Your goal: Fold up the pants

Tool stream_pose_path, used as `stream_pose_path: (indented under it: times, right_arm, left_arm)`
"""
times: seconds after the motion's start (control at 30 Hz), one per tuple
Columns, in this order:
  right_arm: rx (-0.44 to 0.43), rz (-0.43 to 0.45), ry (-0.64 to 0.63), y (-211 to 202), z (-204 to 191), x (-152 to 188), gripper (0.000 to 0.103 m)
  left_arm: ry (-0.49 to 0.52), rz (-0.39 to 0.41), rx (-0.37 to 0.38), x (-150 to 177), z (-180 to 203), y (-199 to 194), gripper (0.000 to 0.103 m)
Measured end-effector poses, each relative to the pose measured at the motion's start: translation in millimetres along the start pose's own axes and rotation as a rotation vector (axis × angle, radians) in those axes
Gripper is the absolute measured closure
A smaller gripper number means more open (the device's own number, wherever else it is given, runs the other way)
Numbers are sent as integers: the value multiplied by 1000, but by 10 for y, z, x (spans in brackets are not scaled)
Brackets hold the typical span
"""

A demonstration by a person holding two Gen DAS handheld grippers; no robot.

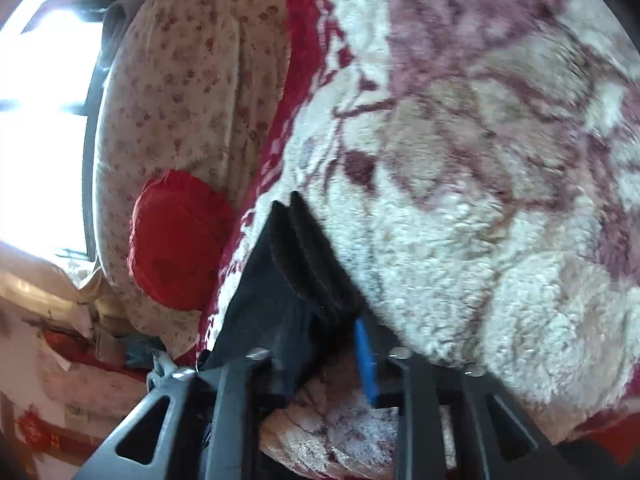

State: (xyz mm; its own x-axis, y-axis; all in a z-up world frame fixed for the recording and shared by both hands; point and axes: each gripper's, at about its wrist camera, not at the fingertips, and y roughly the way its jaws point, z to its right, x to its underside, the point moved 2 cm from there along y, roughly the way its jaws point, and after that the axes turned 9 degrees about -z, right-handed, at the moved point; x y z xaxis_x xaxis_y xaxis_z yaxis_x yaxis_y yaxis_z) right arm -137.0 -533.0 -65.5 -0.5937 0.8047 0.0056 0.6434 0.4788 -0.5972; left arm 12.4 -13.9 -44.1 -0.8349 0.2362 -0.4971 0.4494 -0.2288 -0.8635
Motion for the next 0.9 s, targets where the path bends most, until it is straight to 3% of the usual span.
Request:
stream_pose_path:
  times: [0.27,0.77,0.9]
  right_arm:
    - [-68,34,75,-41,156,44,90]
    - [47,81,11,-55,-48,106,95]
    - [98,134,-125,-124,-326,186,95]
  left_arm:
    - [-1,2,1,2,-4,3,50]
    - [-7,3,12,-2,-11,8,49]
    - [-28,10,29,2,-24,-20,49]
